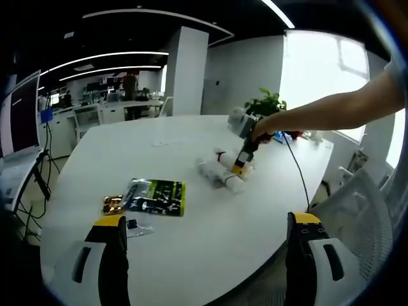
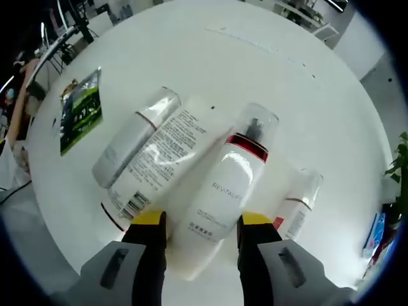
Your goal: Arrange the skincare products in the storage area until every visible bottle or jar stands upright without overlapping.
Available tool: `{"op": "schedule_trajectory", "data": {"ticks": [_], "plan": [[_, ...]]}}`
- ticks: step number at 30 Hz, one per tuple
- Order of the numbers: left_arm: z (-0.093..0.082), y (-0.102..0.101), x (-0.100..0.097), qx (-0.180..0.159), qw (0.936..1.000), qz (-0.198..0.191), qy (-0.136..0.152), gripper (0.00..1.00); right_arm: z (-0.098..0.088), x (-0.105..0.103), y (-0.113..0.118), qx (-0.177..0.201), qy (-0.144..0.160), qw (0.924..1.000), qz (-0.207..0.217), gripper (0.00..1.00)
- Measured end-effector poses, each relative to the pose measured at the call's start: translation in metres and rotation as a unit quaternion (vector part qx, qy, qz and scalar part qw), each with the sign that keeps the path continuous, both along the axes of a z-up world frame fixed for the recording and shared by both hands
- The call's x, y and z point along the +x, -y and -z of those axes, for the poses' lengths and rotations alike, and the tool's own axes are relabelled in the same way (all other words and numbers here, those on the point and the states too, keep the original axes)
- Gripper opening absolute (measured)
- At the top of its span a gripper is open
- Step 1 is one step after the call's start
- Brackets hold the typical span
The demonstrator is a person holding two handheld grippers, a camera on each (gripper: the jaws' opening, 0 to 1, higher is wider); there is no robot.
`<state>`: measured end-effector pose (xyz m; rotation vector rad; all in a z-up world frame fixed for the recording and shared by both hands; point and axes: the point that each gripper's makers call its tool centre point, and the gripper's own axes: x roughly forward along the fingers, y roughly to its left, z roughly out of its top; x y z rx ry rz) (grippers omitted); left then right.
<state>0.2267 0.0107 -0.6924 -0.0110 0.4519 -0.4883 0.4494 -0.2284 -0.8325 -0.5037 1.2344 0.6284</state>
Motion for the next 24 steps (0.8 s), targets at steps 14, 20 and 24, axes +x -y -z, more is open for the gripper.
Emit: {"op": "schedule_trajectory", "data": {"ticks": [14,20,24], "plan": [[0.002,0.006,-0.002,-0.008,0.9999,0.011,-0.007,0.97,-0.002,-0.005,0.001,0.013,0.019,0.9984,0.051,0.37],[0.004,0.010,-0.005,-0.013,0.9995,0.022,-0.015,0.97,-0.003,-0.011,0.000,0.027,0.036,0.9949,0.090,0.30],[0.001,0.012,-0.005,-0.008,0.9995,0.029,-0.007,0.97,-0.002,-0.017,0.000,0.025,0.032,0.9956,0.085,0.29]]}}
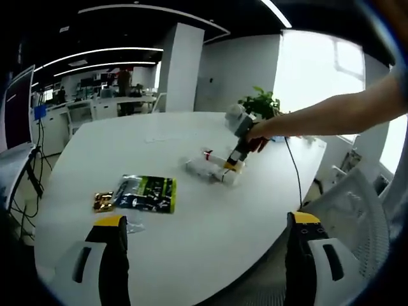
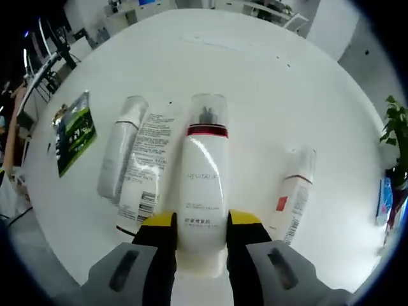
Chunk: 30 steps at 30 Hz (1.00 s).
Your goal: Arrange the skincare products in the storage area until every visible bottle or jar stands upright without overlapping.
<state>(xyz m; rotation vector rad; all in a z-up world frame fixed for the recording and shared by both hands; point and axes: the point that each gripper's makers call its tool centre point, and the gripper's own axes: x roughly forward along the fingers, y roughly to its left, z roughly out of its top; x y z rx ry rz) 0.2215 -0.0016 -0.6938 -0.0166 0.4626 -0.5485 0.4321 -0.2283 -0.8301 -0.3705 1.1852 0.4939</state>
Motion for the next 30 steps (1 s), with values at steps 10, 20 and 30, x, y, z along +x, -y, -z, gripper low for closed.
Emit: {"op": "schedule_trajectory", "data": {"ticks": [10,20,30], "plan": [[-0.005,-0.008,0.003,0.015,0.9996,-0.014,0.019,0.97,-0.001,-0.004,0.001,0.006,0.000,1.0000,-0.006,0.29],[0.001,0.001,-0.006,-0.007,0.9999,0.005,-0.009,0.97,-0.002,-0.031,0.010,0.005,-0.005,0.9986,-0.053,0.28],[0.008,-0.001,-0.009,0.029,0.9992,0.017,-0.020,0.97,-0.004,-0.050,0.016,0.020,-0.004,0.9979,-0.061,0.28]]}}
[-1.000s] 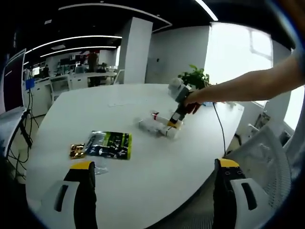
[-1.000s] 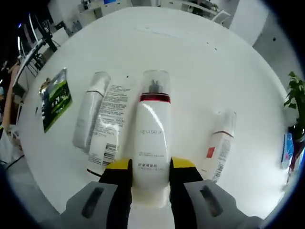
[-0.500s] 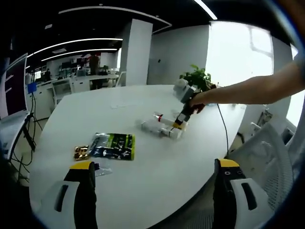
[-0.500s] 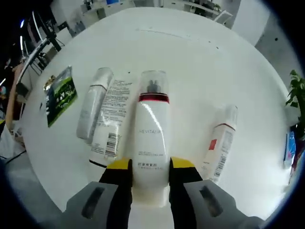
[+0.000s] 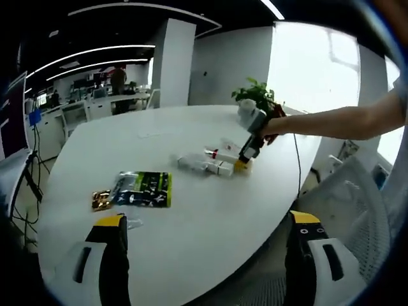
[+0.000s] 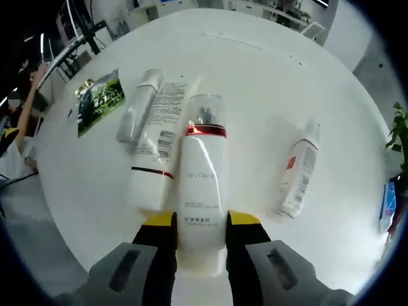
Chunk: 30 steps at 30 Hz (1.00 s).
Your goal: Arrange the skincare products in the storage area until every visible bottle or jar stands upright without overlapping.
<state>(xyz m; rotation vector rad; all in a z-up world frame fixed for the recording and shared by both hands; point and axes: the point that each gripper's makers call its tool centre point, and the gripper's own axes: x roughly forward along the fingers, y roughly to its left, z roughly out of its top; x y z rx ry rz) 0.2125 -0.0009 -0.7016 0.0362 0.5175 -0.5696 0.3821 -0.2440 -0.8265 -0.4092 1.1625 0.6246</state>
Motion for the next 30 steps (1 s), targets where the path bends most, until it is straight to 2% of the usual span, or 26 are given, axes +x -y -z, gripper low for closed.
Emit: {"op": "schedule_trajectory", "data": {"ticks": [8,11,13,19,24,30], "plan": [[0.001,-0.019,0.004,0.027,0.9996,-0.005,-0.007,0.97,0.001,-0.006,0.009,0.008,0.000,1.0000,-0.003,0.28],[0.000,-0.025,0.006,0.022,0.9997,0.005,-0.013,0.97,0.001,-0.008,0.010,0.014,0.001,0.9999,-0.003,0.28],[-0.001,-0.031,0.014,0.006,0.9998,0.000,-0.018,0.97,0.002,-0.010,0.010,0.016,0.003,0.9999,-0.003,0.28],[-0.005,-0.027,0.021,-0.037,0.9987,0.015,-0.033,0.97,0.003,-0.010,0.011,0.019,0.007,0.9998,-0.002,0.28],[0.001,-0.031,0.035,-0.019,0.9985,0.028,-0.042,0.96,0.004,-0.009,0.011,0.021,0.012,0.9997,-0.003,0.29],[-0.001,-0.017,0.052,-0.017,0.9973,0.055,-0.047,0.96,0.003,-0.011,0.010,0.015,0.016,0.9998,-0.004,0.29]]}}
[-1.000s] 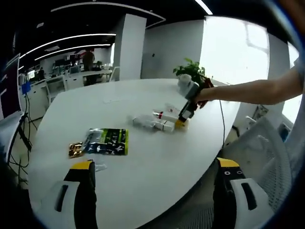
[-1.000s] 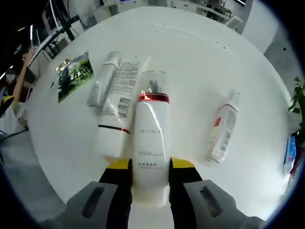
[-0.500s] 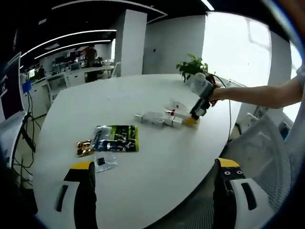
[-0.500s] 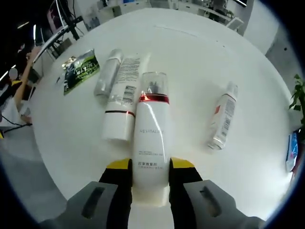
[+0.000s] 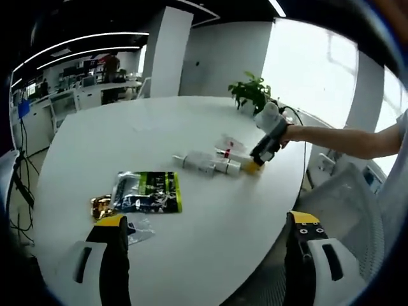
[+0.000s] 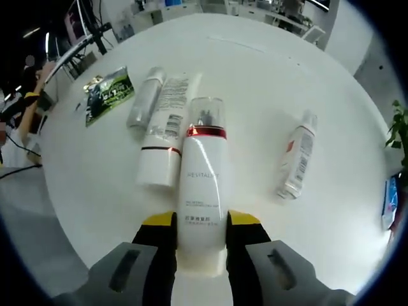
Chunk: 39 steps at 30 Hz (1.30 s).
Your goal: Arrange the skincare products in the storage area until every visible bottle or jar stands upright without overlapping.
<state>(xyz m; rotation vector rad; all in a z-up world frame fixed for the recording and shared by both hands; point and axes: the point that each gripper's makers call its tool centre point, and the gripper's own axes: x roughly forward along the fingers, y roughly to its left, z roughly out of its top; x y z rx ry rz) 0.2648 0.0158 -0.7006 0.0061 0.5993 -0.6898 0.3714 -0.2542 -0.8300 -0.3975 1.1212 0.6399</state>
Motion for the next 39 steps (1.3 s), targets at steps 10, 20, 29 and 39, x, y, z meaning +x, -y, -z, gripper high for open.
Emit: {"op": "schedule_trajectory", "data": {"ticks": [10,20,29,39], "plan": [[0.002,0.046,0.028,-0.007,0.9986,0.053,-0.007,0.96,-0.001,-0.006,-0.003,0.007,0.001,1.0000,0.002,0.29],[0.007,0.080,0.039,-0.019,0.9964,0.081,-0.018,0.95,-0.002,-0.014,-0.006,0.027,-0.008,0.9996,0.002,0.28],[0.013,0.096,0.039,-0.022,0.9948,0.094,-0.031,0.94,-0.004,-0.022,-0.013,0.063,-0.039,0.9972,0.011,0.28],[0.022,0.121,0.046,-0.042,0.9914,0.112,-0.054,0.89,-0.008,-0.032,-0.025,0.153,-0.083,0.9834,0.053,0.28]]}}
